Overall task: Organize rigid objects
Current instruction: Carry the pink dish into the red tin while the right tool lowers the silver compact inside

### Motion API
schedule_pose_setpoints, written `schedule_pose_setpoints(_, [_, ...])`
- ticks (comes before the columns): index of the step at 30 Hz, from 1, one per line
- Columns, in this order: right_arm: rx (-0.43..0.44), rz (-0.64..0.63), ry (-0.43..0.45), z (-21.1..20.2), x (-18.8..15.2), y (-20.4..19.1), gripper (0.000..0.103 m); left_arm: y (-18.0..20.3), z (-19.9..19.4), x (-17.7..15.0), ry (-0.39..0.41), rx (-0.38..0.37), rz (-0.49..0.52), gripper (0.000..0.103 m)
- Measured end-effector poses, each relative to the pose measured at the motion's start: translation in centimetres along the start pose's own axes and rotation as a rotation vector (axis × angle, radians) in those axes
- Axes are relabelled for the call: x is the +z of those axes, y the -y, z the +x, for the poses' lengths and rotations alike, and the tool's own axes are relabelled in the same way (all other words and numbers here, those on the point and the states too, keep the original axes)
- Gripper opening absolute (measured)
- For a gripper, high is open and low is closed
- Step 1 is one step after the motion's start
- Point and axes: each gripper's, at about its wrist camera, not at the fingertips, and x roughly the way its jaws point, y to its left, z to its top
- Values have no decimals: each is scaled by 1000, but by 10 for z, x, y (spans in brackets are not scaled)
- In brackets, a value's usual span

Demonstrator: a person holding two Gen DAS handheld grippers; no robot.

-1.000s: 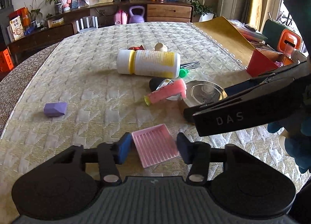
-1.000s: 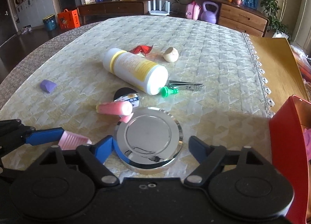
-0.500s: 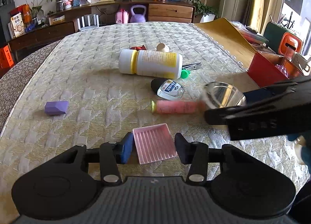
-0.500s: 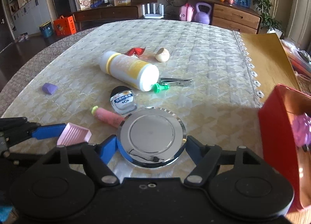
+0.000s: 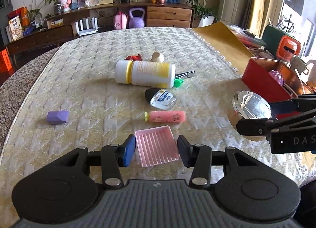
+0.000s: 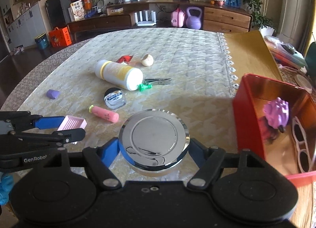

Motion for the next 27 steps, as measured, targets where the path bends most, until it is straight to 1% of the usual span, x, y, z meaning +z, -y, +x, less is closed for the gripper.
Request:
schedule_pose_setpoints(5, [-3,19,16,-18,0,5,75,11,-10,9,-1,-26,22,46])
schedule_pose_setpoints(14, [-5,60,53,-55,2,22,75,37,-29,27,26,-77,72,46])
schedule_pose_setpoints(21, [-39,74,89,-78,2,42,75,58,-33,44,62,-104,117,46])
schedule_pose_setpoints(27, [-76,96,103,-88,0,65,75,81,-32,56,61,-156,150,46])
